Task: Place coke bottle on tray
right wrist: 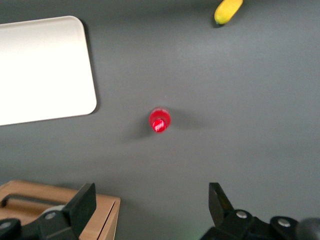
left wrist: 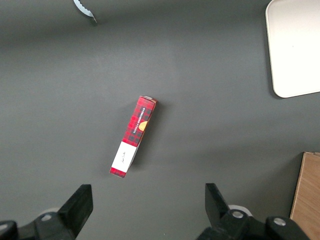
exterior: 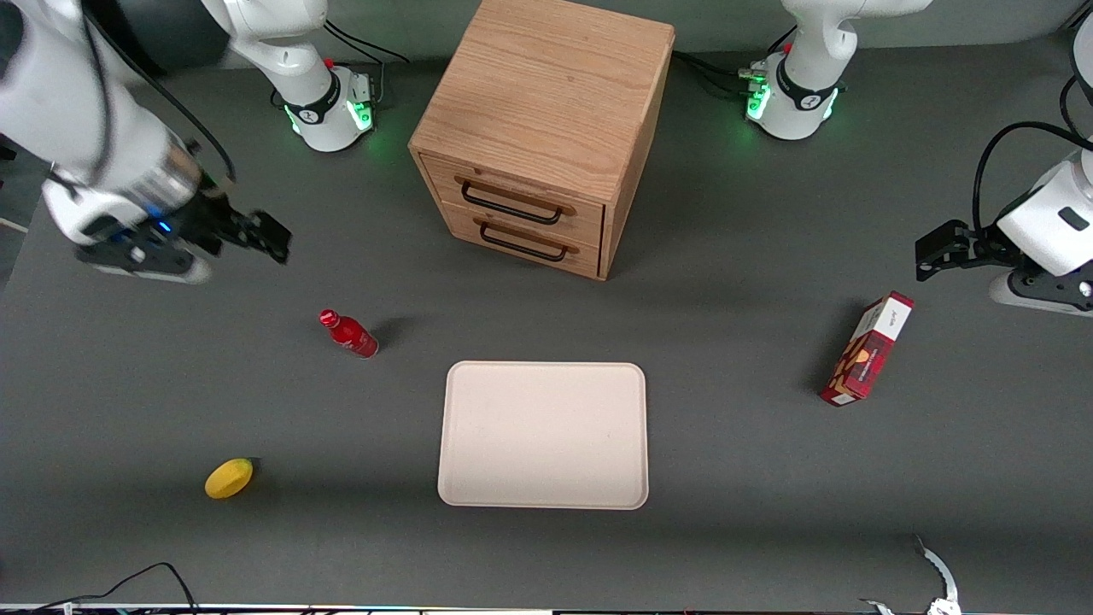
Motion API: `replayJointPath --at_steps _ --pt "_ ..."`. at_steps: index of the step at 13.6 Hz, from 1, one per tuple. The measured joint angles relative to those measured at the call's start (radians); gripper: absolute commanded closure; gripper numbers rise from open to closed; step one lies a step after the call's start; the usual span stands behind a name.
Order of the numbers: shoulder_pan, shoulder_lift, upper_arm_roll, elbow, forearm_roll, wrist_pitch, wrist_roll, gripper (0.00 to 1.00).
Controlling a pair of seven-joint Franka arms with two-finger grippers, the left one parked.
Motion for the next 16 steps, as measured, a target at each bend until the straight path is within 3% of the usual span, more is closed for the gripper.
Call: replayJointPath --at_steps 3,7,11,13,16 --pt "-0.007 -0.016 -0.042 0.127 0.007 -0.161 -0.029 0.0" --pt "-0.018 -0.071 -0.149 0.114 0.019 -0.207 -0.135 0.0" --pt "-0.017 -0.096 -0.146 0.067 0.067 -0.204 -0.136 0.0" --pt "-0.014 -0.11 -0.136 -0.02 0.081 -0.131 -0.136 0.0" --pt "-0.011 -0.124 -0.087 -0.279 0.086 0.137 -0.133 0.0"
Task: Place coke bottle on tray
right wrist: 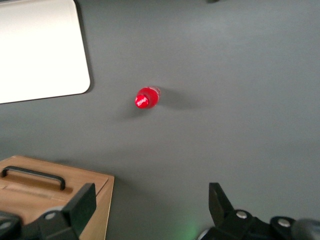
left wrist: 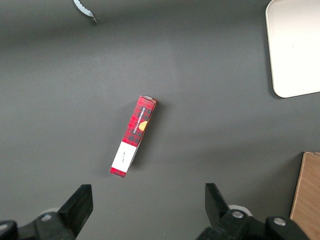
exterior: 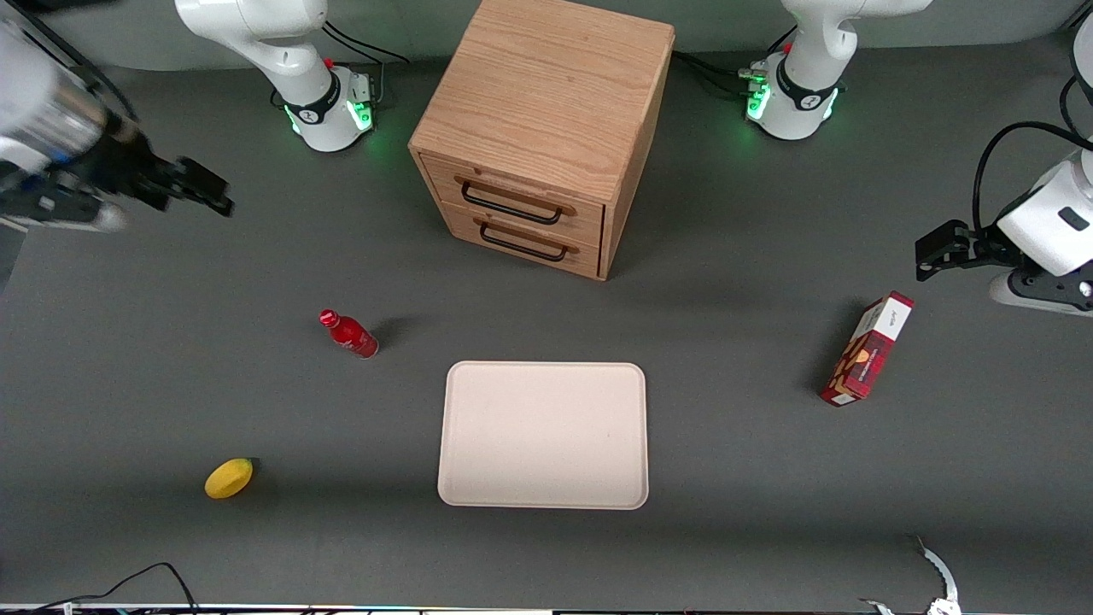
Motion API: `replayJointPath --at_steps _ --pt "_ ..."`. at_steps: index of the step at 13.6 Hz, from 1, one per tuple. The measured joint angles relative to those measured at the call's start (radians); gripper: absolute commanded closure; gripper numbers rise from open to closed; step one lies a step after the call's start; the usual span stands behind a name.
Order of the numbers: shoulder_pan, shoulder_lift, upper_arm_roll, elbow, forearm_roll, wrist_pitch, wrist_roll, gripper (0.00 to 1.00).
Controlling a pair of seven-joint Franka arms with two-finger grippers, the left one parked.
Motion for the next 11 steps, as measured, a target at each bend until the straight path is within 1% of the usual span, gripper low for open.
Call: replayJointPath --at_steps 2,3,4,8,9,10,11 --pt "0.002 0.009 0.039 -0.198 0.0 0.242 0.013 0.0" --pt "0.002 0.021 0.051 -0.274 0.0 0.338 0.022 0.0" --pt "0.002 0.037 0.055 -0.315 0.0 0.4 0.027 0.0" --pt "0.002 0.121 0.054 -0.39 -0.001 0.618 0.031 0.0" --pt "0.002 0.143 0.054 -0.401 -0.013 0.659 0.04 0.0" --pt "0.002 0.165 0.056 -0.403 -0.049 0.689 0.067 0.0" --pt "0.002 0.185 0.06 -0.402 -0.101 0.718 0.11 0.0"
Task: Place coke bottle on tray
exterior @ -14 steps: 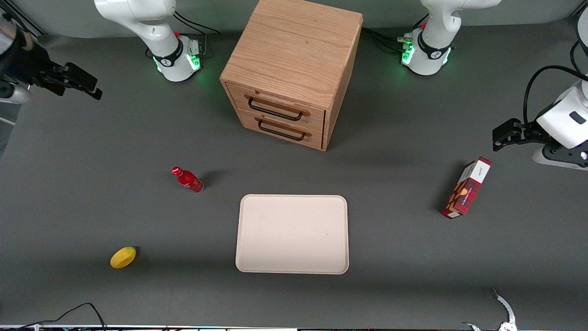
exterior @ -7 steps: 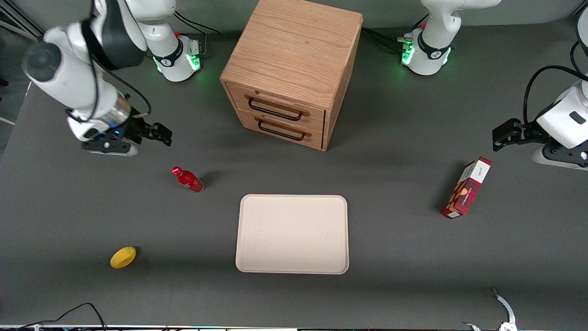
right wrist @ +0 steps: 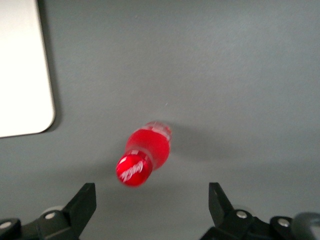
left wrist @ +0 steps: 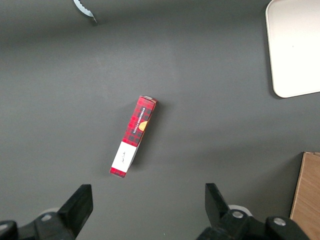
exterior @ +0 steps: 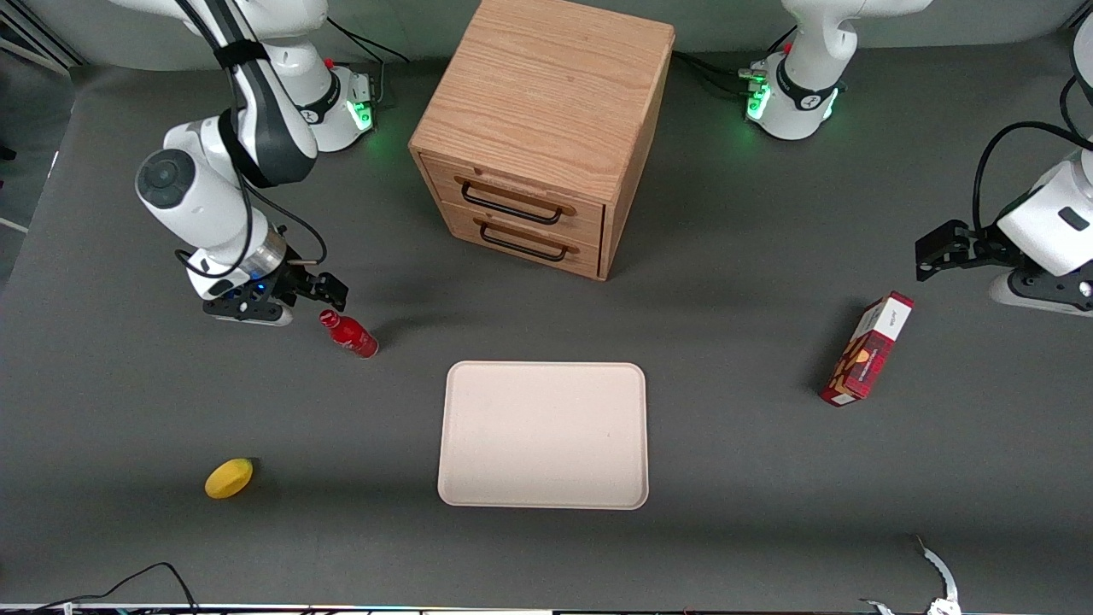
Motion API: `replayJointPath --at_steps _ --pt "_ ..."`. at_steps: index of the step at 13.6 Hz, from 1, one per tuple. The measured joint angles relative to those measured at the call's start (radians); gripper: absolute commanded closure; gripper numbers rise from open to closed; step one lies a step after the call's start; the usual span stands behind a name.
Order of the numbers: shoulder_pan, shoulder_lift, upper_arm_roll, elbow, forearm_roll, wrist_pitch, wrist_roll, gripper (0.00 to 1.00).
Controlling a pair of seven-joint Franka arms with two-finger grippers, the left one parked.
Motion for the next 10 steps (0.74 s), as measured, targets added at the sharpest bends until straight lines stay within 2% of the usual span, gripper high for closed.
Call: replayJointPath --at_steps 2,4,5,8,10 --pt "0.001 0.034 0.007 0.002 -0.061 0.044 0.065 0.0" --pt "0.001 0.046 0.016 0.011 -0.066 0.054 0.072 0.0" --pt "0.002 0.046 0.02 0.016 -0.066 0.054 0.074 0.05" --pt "0.002 0.046 0.024 0.022 -0.066 0.054 0.076 0.1" --pt "0.002 0.051 0.024 0.03 -0.066 0.054 0.077 0.19"
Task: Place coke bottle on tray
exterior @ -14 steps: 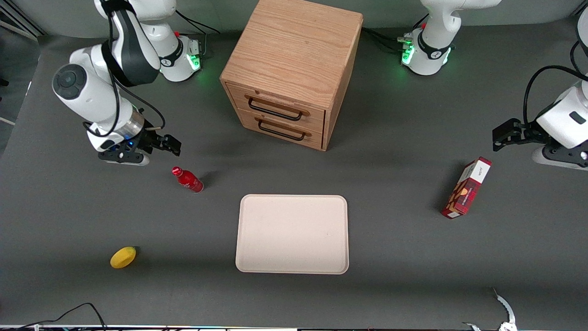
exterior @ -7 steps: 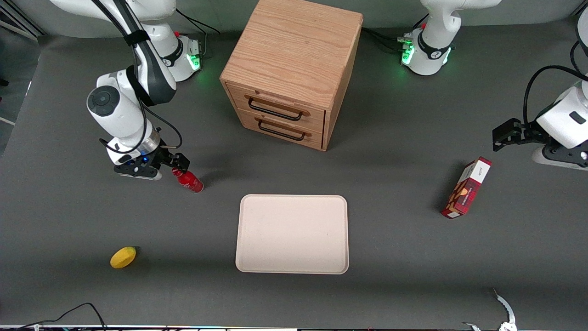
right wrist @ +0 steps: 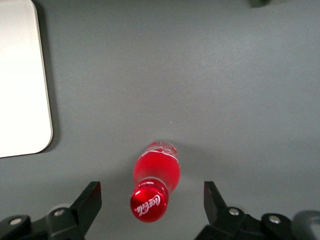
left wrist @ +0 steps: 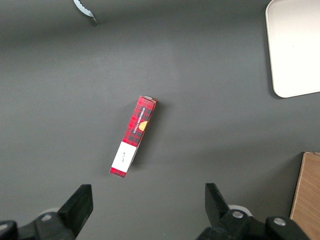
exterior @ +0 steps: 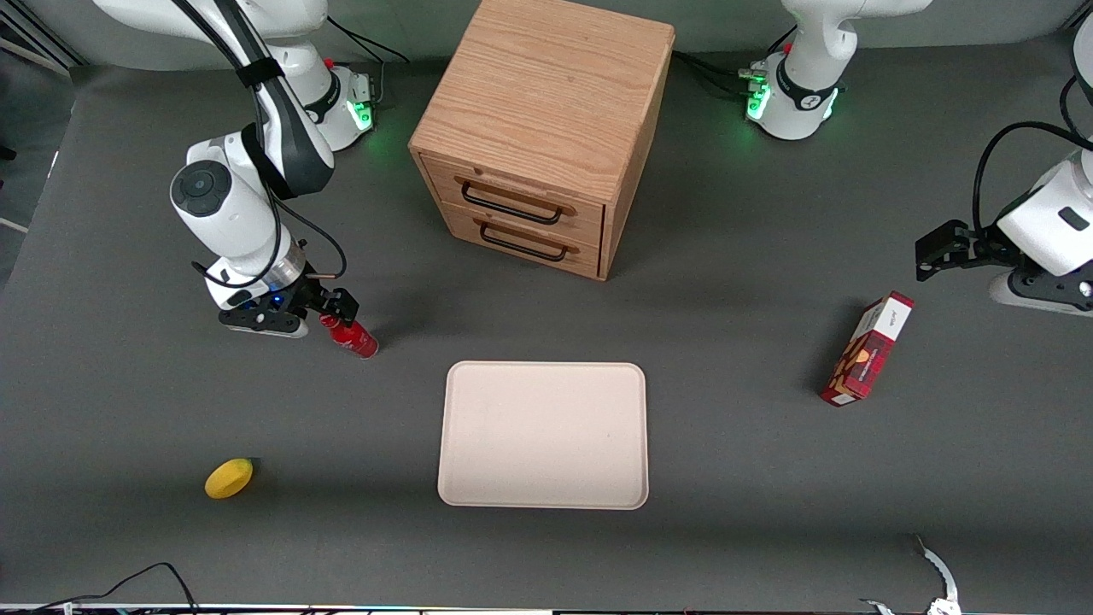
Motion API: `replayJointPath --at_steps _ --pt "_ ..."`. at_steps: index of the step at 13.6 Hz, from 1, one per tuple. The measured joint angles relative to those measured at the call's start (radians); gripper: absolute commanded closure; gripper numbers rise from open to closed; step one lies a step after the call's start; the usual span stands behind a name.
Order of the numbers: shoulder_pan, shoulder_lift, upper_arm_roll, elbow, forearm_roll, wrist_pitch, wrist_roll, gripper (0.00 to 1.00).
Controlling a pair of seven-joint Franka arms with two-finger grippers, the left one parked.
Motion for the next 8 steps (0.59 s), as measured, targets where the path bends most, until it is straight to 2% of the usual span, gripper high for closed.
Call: replayJointPath --at_steps 2,3,5,6,7,8 --pt "0.0 0.01 0.0 0.009 -0.001 0.0 0.0 0.32" --pt "0.0 0.013 0.0 0.012 -0.001 0.0 0.0 0.45" --pt "0.0 0.017 0.0 0.014 -0.007 0.0 0.0 0.79" --pt "0.0 0.017 0.0 0.014 -0.01 0.0 0.0 0.9" --pt "0.0 0.017 0.0 0.015 -0.011 0.0 0.0 0.97" --pt "0.0 0.017 0.001 0.015 -0.011 0.0 0.0 1.0"
